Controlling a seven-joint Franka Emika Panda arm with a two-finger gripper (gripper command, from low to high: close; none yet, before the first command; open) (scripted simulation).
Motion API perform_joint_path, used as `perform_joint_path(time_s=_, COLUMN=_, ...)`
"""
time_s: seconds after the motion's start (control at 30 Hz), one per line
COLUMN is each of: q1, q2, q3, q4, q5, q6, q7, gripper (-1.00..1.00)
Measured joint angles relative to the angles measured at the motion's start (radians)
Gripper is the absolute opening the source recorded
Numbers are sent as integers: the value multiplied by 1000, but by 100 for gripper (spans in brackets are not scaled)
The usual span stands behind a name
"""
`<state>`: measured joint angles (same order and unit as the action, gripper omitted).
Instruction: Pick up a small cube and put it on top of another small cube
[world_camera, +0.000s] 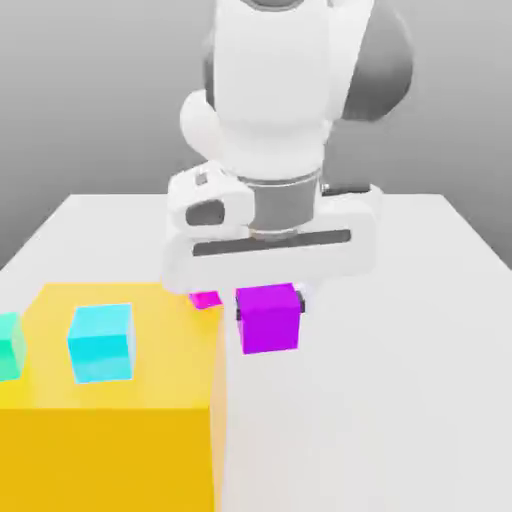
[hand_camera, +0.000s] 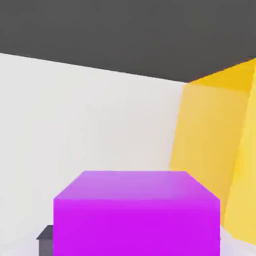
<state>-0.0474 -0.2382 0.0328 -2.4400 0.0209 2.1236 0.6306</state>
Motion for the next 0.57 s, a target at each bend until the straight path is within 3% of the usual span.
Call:
perform_joint_path(time_s=0.27, q1=-67, q2=-287, q3=-54, q4=-84, q5=-11, q6=-144, q7=-12, gripper=-100)
perform_joint_path(time_s=0.43, q1=-92, q2=-298, q3=-47, q4=-213, q5=-22, q6=-8, q7=-1, gripper=-100)
perform_joint_path(time_s=0.47, q1=-93, q2=-287, q3=-46, q4=-234, q5=-21, q6=23, q7=-2, gripper=100)
perform_joint_path(time_s=0.57, q1=-93, q2=-287, q3=-46, q4=-234, q5=-21, q6=23, q7=-2, gripper=100)
